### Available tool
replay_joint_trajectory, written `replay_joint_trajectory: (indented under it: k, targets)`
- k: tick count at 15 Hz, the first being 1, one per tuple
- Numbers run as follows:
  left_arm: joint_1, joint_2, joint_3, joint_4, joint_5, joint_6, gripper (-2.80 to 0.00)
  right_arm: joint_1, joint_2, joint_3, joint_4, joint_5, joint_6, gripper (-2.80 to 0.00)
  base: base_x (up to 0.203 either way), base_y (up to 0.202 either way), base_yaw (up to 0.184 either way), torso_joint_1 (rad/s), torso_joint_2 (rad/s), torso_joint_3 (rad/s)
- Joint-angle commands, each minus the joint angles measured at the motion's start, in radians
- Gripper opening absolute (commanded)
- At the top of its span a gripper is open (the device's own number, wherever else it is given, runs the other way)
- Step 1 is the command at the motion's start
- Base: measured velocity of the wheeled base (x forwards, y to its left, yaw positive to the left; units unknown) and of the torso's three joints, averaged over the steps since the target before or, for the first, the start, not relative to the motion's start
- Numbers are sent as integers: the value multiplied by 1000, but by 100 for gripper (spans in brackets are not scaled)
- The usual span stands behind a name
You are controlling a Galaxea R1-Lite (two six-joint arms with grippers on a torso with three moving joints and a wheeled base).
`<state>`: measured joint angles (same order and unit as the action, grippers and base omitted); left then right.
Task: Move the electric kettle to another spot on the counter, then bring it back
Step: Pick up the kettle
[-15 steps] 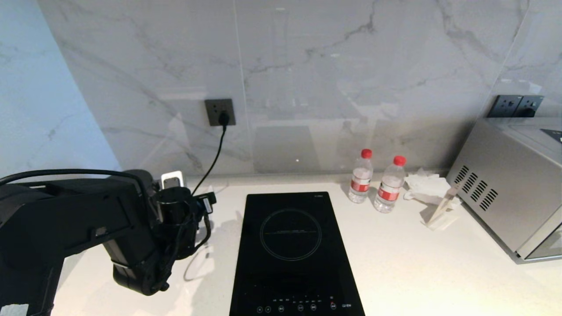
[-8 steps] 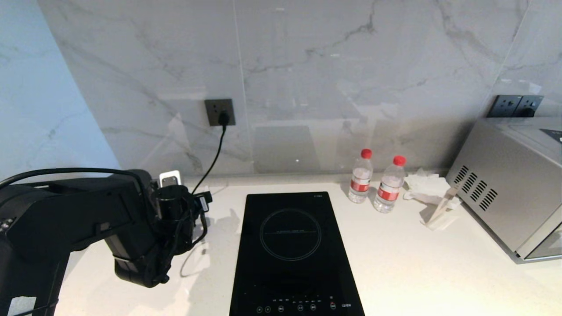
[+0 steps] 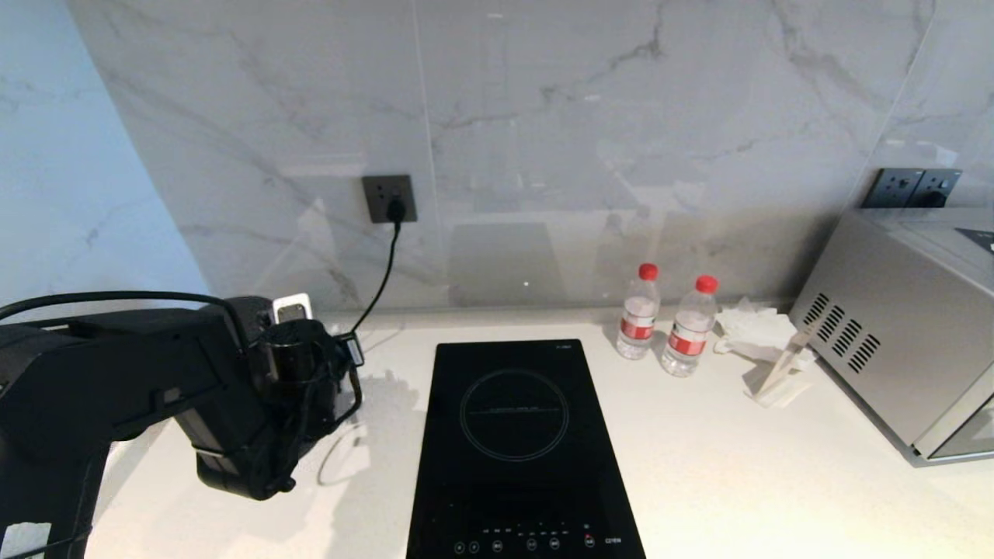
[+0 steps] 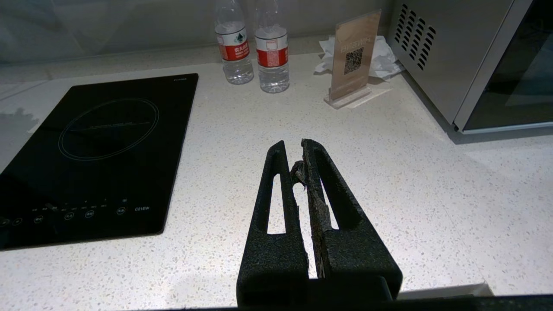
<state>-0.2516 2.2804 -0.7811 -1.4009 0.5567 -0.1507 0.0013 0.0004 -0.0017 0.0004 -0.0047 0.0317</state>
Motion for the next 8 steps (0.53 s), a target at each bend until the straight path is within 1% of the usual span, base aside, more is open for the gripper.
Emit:
replay_joint_trajectory:
  k: [1,4,6,8]
  targets:
    - [2,-5,0,-12,5,0,-280,0,0,0,0,0,1,-280,0,0,0,0,0,0]
    - [2,-17,0,-10,5,6,-280,0,0,0,0,0,1,-280,0,0,0,0,0,0]
    - [-4,-33,2,-7,5,26,-280,0,0,1,-2,0,1,-280,0,0,0,0,0,0]
    - [-12,-68,14,5,5,31,-280,0,0,0,-2,0,1,-280,0,0,0,0,0,0]
